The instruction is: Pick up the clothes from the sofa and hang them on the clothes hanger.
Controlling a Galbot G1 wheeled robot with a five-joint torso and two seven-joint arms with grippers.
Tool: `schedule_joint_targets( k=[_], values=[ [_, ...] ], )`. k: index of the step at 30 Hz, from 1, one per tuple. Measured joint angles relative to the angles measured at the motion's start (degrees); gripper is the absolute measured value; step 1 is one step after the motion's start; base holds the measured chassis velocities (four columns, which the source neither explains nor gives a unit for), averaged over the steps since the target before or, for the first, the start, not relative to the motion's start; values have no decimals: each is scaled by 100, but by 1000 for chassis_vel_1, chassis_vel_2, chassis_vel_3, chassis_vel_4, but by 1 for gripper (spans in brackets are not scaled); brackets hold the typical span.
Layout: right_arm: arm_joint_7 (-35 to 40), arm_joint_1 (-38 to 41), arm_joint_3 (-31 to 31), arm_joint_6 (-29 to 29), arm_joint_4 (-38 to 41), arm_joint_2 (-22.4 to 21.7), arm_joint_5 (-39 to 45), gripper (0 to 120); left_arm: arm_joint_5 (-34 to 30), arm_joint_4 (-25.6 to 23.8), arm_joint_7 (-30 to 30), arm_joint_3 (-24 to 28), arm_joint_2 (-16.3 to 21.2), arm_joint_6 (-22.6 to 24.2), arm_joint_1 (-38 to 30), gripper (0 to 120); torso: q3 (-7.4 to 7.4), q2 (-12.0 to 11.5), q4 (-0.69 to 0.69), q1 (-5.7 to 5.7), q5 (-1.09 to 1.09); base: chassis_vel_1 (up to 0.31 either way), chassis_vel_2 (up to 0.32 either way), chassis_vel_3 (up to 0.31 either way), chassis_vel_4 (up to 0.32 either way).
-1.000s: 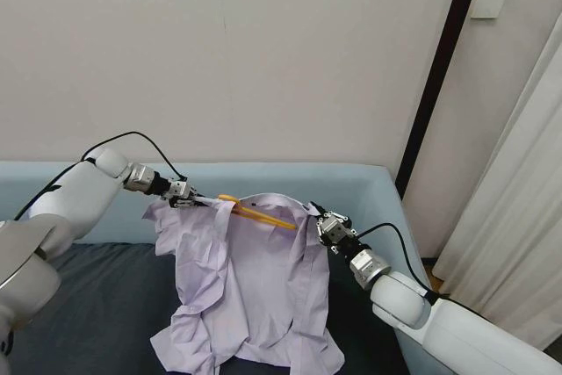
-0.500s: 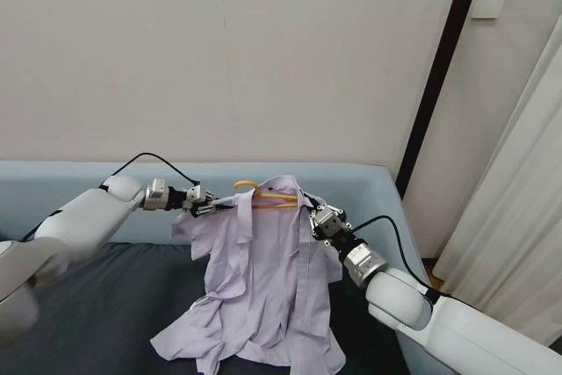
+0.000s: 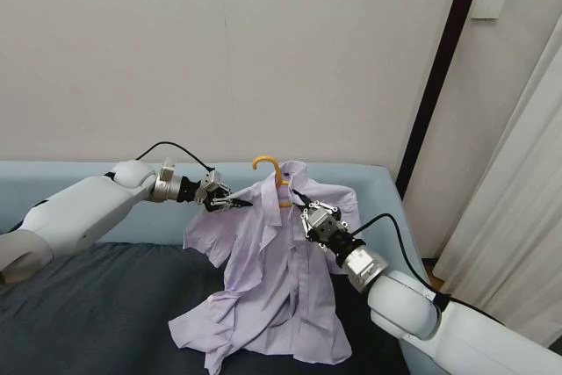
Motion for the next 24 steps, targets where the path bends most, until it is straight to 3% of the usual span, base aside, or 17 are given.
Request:
schedule_joint_targets(
  k=[8, 11, 13, 18, 21, 24],
  values=[
    [-52, 354, 252, -68, 164, -148, 282, 0, -323, -271, 51, 278, 63, 235, -603, 2, 0, 0, 2, 0, 0, 0, 0, 0, 0],
    [-165, 725, 410, -73, 265, -535, 608, 0, -351, -298, 122, 727, -59, 315, -1259, 2, 0, 0, 10, 1, 1, 0, 0, 0, 0],
    [-174, 603, 588, -87, 507, -892, 696, 0, -300, -205, 176, 895, -254, 318, -1558, 2, 0, 0, -4, 0, 3, 0, 0, 0, 0],
    [-143, 497, 791, -239, 885, -1236, 953, 0, -263, -469, 58, 1077, -226, 349, -1723, 2, 0, 0, -8, 0, 4, 0, 0, 0, 0],
    [-179, 504, 840, -372, 1155, -1543, 1069, 0, -371, -778, -324, 1102, -251, 441, -1650, 2, 0, 0, 9, 0, -2, 0, 0, 0, 0],
    [-203, 406, 860, -408, 1265, -1766, 1067, 0, -560, -992, -582, 1102, -322, 493, -1581, 2, 1, 0, 4, 0, -3, 0, 0, 0, 0]
  ],
)
